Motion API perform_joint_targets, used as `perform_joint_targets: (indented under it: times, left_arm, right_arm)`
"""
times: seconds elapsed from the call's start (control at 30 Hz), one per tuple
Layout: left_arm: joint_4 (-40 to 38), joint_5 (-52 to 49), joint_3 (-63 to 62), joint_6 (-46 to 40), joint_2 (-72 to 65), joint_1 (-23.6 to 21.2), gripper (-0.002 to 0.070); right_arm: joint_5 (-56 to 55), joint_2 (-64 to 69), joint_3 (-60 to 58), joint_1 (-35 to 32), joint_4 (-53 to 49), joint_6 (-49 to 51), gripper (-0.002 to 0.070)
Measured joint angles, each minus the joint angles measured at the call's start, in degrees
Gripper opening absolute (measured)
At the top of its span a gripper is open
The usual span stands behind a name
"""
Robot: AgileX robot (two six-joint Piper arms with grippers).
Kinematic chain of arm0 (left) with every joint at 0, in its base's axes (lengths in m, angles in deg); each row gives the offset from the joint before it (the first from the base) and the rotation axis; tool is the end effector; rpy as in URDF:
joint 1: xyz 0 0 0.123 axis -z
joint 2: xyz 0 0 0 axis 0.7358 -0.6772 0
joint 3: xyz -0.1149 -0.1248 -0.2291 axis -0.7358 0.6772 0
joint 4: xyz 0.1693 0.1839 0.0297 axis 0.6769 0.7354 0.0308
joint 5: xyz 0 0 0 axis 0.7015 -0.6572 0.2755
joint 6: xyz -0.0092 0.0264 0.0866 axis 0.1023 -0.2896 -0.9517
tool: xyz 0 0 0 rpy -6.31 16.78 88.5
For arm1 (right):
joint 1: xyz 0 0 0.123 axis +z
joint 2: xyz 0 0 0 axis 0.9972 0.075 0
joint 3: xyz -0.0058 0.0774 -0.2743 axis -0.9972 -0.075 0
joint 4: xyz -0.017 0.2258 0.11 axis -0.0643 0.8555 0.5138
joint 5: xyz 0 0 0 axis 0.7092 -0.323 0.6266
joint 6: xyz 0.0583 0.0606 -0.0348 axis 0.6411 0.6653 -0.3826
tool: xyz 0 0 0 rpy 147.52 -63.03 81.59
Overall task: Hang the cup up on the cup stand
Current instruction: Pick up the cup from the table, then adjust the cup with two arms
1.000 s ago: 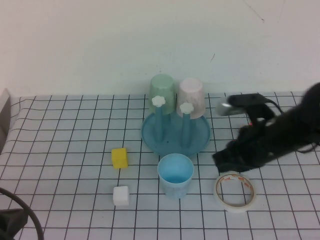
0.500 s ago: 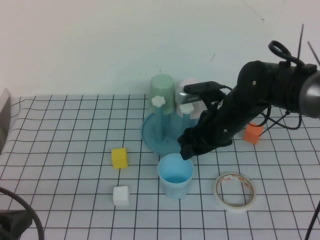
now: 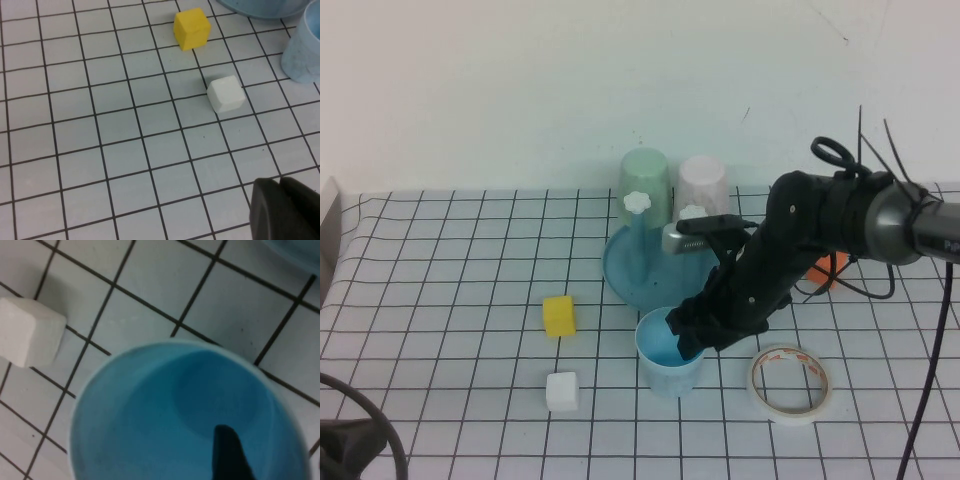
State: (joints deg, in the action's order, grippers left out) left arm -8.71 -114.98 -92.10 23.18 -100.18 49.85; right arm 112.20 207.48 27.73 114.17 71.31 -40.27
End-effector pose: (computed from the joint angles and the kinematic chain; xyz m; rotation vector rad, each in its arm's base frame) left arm 0.1239 -0.0273 0.2694 0.1760 2.2331 -0.2961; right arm 0.3862 0.2378 0.1395 -0.6251 2.7672 0.5295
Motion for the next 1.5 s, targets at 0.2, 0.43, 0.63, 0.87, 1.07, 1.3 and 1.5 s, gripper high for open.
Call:
perform_joint_targets:
  times: [0.2, 0.43, 0.63, 0.87, 1.07, 1.3, 1.5]
  left_arm:
    - [-0.4, 1.7, 0.0, -0.2, 0.0, 0.0, -0.0001]
    - [-1.0, 13.0, 0.0, -0.2, 0.0, 0.0, -0.0001]
    - [-6.5, 27.7, 0.0, -0.2, 0.0, 0.0, -0.0001]
    - [-14.5, 41.4, 0.0, 2.8, 0.0, 0.0, -0.0001]
    - [-14.0, 42.2, 0.0, 6.2, 0.0, 0.0, -0.0001]
    - [-4.0, 42.2, 0.0, 6.2, 0.0, 0.0, -0.0001]
    - [4.5, 42.0, 0.0, 4.3, 0.0, 0.0, -0.0001]
  right_arm:
    - [0.2, 0.5, 0.0, 0.0, 0.2, 0.1, 0.0132]
    - [1.9, -0.8, 0.0, 0.0, 3.3, 0.4, 0.0027]
    - [1.3, -7.6, 0.0, 0.0, 10.6, -3.7, 0.0026]
    - [-3.3, -17.1, 0.0, 0.0, 33.8, -22.3, 0.0026]
    - [-1.4, -19.2, 0.0, 0.0, 57.2, -39.5, 0.0025]
    - [-0.4, -19.2, 0.0, 0.0, 61.5, -43.6, 0.0025]
    - [-0.2, -19.2, 0.0, 0.0, 60.8, -44.6, 0.0025]
